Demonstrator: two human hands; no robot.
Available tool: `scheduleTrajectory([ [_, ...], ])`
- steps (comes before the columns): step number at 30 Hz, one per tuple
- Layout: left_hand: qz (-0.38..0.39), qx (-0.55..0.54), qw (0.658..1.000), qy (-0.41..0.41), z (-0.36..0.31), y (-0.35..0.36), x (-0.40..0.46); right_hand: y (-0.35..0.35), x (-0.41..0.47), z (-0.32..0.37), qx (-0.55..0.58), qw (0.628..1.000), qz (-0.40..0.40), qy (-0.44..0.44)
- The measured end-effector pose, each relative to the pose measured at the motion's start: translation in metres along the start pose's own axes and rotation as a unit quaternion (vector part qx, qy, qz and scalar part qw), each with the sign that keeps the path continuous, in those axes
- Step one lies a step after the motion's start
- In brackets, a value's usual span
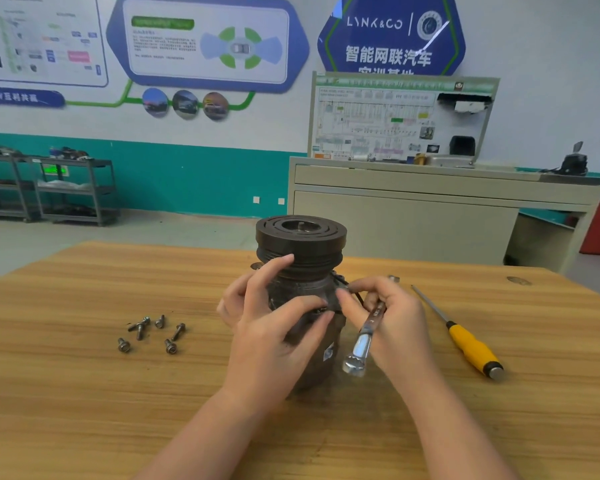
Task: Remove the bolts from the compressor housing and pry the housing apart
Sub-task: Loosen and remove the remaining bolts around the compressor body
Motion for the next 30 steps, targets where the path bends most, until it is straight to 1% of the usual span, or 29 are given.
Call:
scheduleTrajectory([
  [3, -0.005, 0.006, 1.000, 0.000, -0.001, 0.000, 0.000, 0.003, -0.002, 0.003, 0.026, 1.000, 0.011, -0.001],
  [5, -0.004, 0.006, 1.000, 0.002, -0.001, 0.000, 0.000, 0.001, -0.003, 0.005, 0.042, 0.999, -0.001, -0.005],
  [8, -0.003, 0.005, 1.000, 0.003, -0.002, 0.000, 0.000, -0.003, -0.002, 0.002, 0.030, 0.999, -0.021, -0.009],
  [14, 0.001, 0.011, 1.000, -0.015, -0.003, -0.001, -0.001, -0.001, -0.001, 0.003, 0.038, 0.999, -0.013, 0.000],
  [20, -0.021, 0.002, 1.000, -0.023, -0.007, -0.001, 0.000, -0.002, -0.001, 0.001, 0.040, 0.999, -0.013, 0.008],
  [24, -0.012, 0.004, 0.999, -0.031, -0.008, -0.002, 0.001, -0.002, -0.001, 0.002, 0.027, 1.000, -0.008, 0.004],
  [27, -0.003, 0.001, 0.999, -0.046, -0.009, -0.002, 0.001, -0.004, -0.002, 0.008, 0.040, 0.999, -0.027, -0.007],
  [30, 0.003, -0.035, 0.996, -0.083, -0.011, -0.002, 0.001, -0.014, 0.000, 0.017, 0.077, 0.994, -0.077, -0.020],
])
Point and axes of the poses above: each hand's wrist, its own x-axis towards the middle knuckle, its own y-axis out of the palm, z = x × y, the point moved 3 cm from there along x, towards the middle knuckle, and after that the axes turned 1 degree about -x, right-handed, at the moved point
